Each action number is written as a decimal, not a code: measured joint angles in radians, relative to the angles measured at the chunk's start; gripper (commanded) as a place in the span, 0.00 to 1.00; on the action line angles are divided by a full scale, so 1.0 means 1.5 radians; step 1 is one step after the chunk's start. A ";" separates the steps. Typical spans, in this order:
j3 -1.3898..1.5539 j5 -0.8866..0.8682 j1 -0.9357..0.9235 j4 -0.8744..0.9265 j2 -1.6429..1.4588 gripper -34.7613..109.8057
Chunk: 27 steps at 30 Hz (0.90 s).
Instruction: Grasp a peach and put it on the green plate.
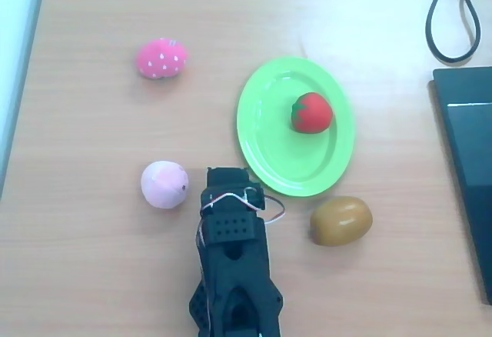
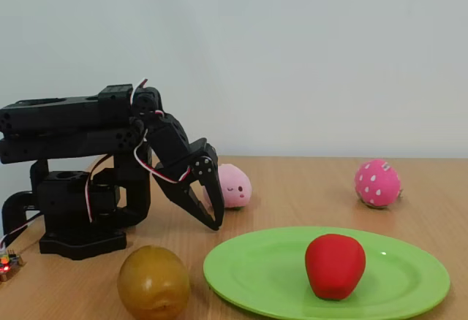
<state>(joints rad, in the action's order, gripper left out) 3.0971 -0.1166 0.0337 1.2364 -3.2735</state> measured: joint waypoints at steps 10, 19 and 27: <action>0.014 0.040 0.066 -0.073 0.000 0.18; -0.019 0.159 0.077 -0.084 0.017 0.19; -0.132 0.279 0.131 -0.056 0.121 0.32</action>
<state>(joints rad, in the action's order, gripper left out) 2.8992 0.3022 0.2301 1.1520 -3.0925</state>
